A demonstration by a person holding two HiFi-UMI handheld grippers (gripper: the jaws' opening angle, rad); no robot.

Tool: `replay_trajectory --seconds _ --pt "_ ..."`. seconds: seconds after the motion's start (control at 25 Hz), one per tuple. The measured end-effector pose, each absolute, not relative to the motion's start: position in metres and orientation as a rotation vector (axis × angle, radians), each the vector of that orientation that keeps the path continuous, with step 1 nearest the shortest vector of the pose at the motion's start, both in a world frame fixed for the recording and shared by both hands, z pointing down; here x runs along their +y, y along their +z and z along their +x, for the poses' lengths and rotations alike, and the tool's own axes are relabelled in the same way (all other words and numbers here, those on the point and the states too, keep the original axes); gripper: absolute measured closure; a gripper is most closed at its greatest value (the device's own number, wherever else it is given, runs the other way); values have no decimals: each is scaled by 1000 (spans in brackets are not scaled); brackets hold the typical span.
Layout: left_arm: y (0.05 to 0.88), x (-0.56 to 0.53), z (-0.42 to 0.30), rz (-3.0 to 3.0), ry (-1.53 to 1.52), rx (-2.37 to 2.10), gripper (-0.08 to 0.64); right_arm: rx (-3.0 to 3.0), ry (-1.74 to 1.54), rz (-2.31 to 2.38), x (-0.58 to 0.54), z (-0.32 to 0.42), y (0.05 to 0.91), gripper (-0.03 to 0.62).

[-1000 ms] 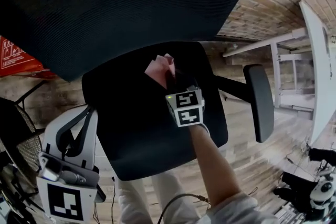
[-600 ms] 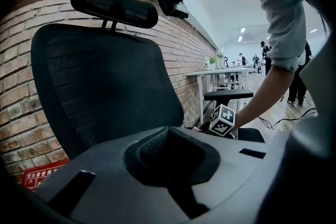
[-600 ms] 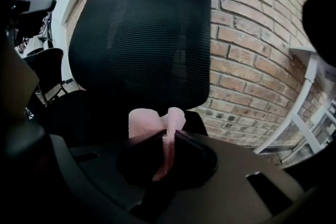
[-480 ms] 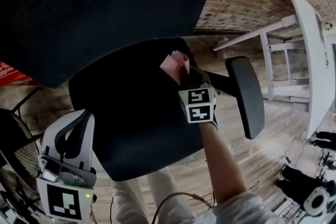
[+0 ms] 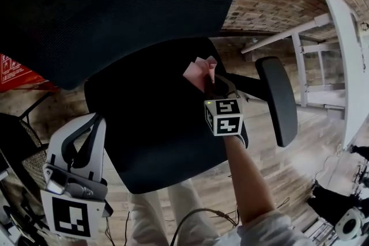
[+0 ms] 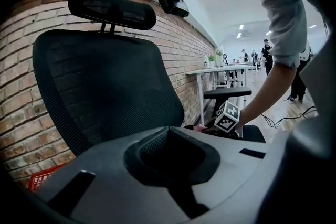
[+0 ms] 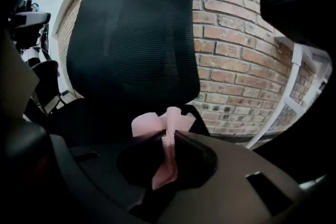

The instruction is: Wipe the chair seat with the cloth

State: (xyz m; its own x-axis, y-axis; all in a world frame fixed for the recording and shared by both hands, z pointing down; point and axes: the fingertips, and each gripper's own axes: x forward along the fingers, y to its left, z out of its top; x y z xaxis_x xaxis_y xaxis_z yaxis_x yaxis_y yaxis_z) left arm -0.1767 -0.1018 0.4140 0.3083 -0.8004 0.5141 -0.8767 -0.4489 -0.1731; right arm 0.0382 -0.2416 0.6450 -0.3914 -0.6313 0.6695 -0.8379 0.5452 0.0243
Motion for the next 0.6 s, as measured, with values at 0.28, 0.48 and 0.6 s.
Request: replay_trajectory --seconds 0.28,0.48,0.6 --pt "407 -86 -191 2436 819 -1584 541 -2200 502 1132 -198 0 652 534" --pt "406 -71 -204 2439 823 -1597 541 -2241 559 1105 -168 -30 655 534" --pt "405 -64 -211 2426 807 -1616 541 -2268 594 1083 -149 -49 655 534"
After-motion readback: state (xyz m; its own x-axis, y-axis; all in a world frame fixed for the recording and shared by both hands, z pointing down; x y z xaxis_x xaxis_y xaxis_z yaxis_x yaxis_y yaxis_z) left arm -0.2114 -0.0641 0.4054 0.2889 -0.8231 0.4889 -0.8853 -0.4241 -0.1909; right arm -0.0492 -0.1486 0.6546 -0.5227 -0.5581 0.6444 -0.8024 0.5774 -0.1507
